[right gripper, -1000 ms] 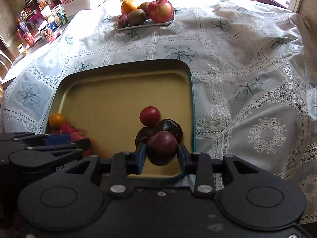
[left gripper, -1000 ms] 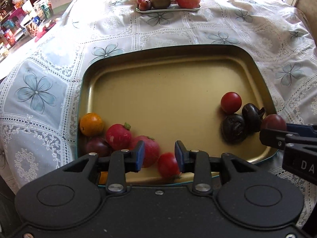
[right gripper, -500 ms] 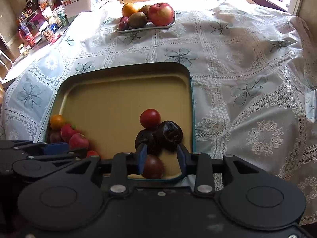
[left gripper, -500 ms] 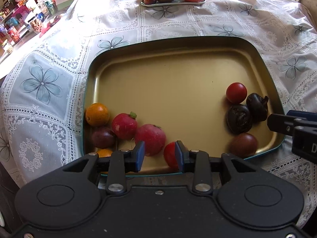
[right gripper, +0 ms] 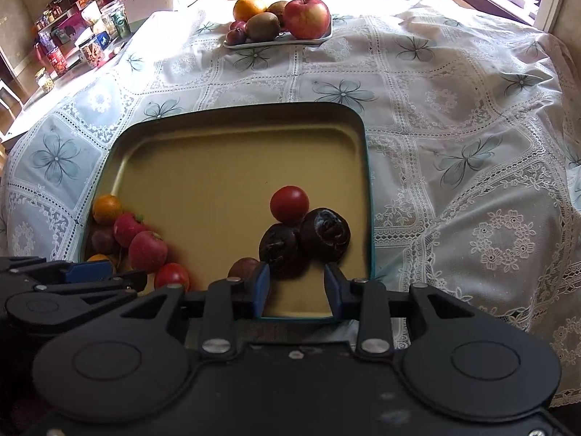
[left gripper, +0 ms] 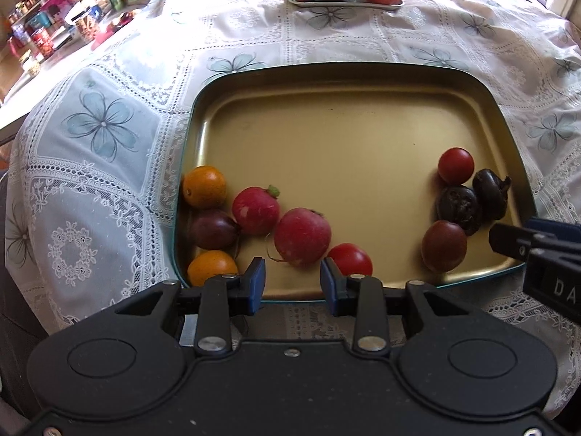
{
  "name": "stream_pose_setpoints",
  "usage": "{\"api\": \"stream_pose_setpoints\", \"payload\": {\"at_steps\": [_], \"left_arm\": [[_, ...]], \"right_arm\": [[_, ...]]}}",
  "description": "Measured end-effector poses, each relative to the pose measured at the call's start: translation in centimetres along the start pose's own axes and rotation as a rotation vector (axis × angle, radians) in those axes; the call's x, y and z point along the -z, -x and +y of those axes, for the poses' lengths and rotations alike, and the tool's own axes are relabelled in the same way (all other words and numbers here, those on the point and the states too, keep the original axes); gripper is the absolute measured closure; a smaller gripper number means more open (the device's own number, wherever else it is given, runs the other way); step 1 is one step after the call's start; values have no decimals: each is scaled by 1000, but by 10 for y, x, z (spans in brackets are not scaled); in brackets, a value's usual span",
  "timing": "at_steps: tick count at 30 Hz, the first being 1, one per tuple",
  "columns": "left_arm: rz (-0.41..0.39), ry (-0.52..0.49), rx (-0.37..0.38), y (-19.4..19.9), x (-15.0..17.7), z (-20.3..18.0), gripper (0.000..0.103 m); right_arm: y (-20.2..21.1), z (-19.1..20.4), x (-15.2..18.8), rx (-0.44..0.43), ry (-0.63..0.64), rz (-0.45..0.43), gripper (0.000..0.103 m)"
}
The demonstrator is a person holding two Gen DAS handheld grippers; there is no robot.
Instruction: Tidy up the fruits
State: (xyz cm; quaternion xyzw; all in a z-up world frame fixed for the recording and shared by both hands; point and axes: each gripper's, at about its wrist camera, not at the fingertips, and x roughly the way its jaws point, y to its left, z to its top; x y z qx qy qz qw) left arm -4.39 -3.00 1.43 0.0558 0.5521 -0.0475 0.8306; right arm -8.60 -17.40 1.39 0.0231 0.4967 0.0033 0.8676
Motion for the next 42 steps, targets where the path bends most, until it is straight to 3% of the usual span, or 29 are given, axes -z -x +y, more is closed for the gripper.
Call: {"api": "stream_pose_setpoints", "payload": {"at_steps": [42], "left_arm": [[-20,5,0,5,0,-1,59]], "right_arm": [[-5,5,4,-7,15,8,67]]}}
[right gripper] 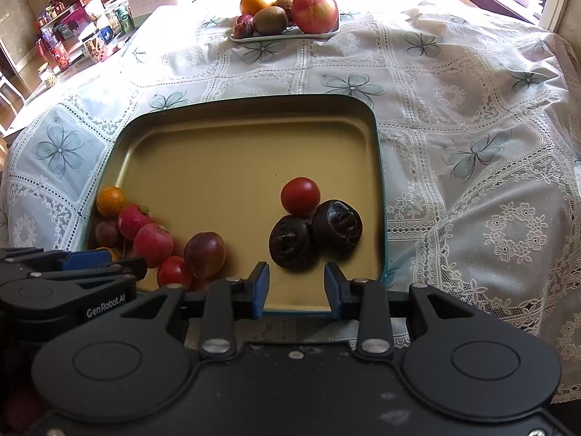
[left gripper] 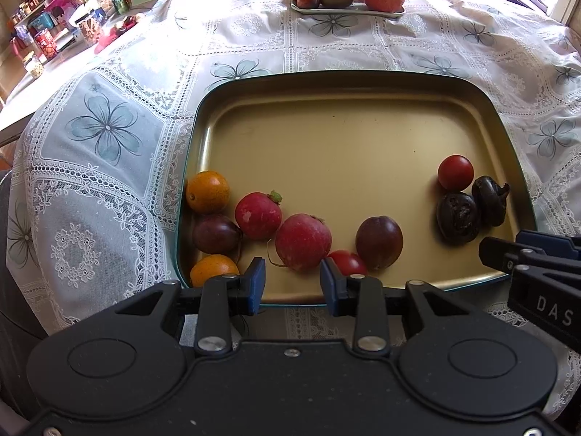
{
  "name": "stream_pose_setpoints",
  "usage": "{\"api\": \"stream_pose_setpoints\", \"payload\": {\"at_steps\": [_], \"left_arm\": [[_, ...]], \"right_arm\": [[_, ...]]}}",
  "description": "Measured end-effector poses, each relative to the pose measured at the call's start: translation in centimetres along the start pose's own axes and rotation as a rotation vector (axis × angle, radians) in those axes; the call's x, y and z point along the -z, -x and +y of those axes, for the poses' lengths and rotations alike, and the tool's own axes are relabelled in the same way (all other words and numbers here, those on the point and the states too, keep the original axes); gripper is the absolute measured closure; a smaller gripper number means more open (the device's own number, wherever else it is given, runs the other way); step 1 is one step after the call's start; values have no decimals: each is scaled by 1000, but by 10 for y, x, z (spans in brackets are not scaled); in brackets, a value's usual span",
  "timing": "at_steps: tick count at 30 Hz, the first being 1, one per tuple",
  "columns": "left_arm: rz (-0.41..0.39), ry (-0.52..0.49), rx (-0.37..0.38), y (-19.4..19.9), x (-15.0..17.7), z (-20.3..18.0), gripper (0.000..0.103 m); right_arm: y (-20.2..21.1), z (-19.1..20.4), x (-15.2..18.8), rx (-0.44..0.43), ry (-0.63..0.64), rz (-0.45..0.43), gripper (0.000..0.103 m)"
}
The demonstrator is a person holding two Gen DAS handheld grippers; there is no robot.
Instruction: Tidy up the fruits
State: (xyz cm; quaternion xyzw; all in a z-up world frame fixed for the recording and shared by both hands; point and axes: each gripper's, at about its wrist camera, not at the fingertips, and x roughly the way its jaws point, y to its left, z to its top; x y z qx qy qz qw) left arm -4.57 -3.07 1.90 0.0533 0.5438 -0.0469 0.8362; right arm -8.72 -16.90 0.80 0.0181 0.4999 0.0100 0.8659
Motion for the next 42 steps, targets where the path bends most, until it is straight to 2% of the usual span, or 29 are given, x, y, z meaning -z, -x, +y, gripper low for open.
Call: {"api": "stream_pose_setpoints", "payload": {"at_steps": [42], "left_arm": [[-6,-19,19,1,1,-2,59]], "right_arm": [[-8,0,2,-3,0,18,67]]}}
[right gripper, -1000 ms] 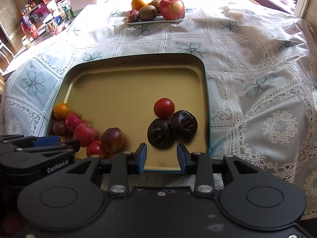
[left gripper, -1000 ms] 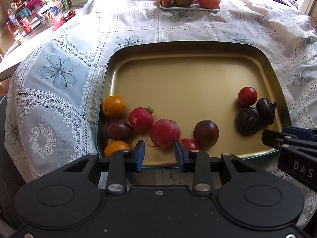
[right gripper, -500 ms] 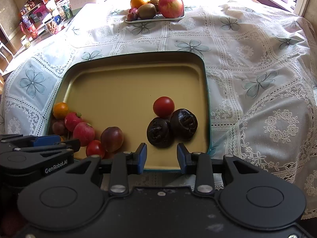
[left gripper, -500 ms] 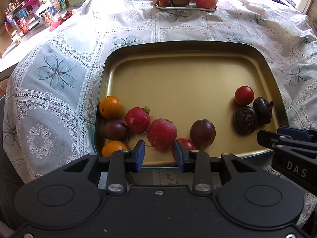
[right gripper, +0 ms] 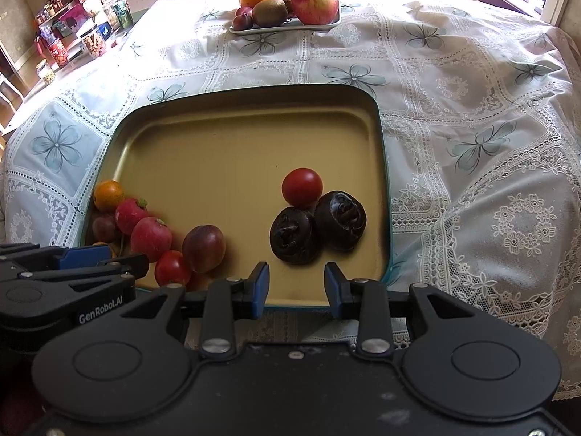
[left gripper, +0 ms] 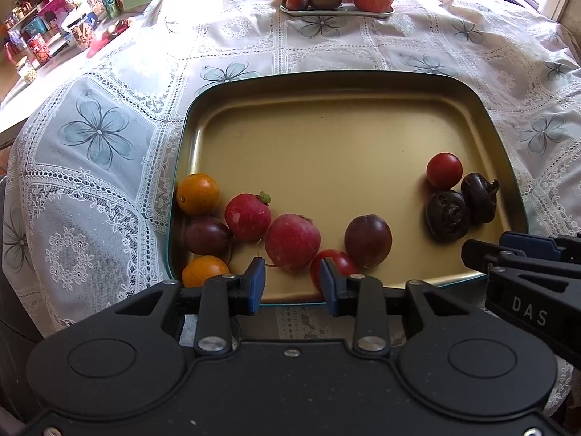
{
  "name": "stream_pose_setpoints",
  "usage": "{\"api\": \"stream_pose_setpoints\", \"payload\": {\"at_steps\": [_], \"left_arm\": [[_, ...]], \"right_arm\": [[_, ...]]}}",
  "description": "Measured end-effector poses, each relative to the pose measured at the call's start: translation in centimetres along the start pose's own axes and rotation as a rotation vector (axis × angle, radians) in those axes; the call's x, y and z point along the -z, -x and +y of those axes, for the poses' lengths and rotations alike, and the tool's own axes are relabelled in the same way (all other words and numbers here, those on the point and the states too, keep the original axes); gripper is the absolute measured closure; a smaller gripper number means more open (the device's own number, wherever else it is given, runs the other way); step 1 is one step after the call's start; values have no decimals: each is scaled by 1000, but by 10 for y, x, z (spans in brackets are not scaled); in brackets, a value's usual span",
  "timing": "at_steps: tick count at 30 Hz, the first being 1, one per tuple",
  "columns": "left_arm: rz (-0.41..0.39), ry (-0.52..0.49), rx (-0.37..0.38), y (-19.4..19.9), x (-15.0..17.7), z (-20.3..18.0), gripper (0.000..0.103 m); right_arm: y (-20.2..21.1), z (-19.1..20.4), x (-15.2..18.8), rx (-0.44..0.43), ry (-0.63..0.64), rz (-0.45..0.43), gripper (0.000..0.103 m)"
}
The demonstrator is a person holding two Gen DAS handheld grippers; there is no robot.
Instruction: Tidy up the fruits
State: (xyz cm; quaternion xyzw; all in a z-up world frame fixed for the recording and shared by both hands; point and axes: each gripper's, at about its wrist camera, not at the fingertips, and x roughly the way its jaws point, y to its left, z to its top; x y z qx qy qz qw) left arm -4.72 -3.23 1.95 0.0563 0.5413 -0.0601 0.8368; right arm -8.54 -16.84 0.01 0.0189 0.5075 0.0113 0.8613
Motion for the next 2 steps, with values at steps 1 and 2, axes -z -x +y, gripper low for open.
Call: {"api": "stream_pose_setpoints", "payload": {"at_steps": [1,2], "left_arm": [[1,-1,-2,0,0,0,59],[3,-1,-3,-1,0,-1,59]], "right_arm": [[0,0,0,-1,0,0,67],[0,0,0,-3,0,-1,67]]}}
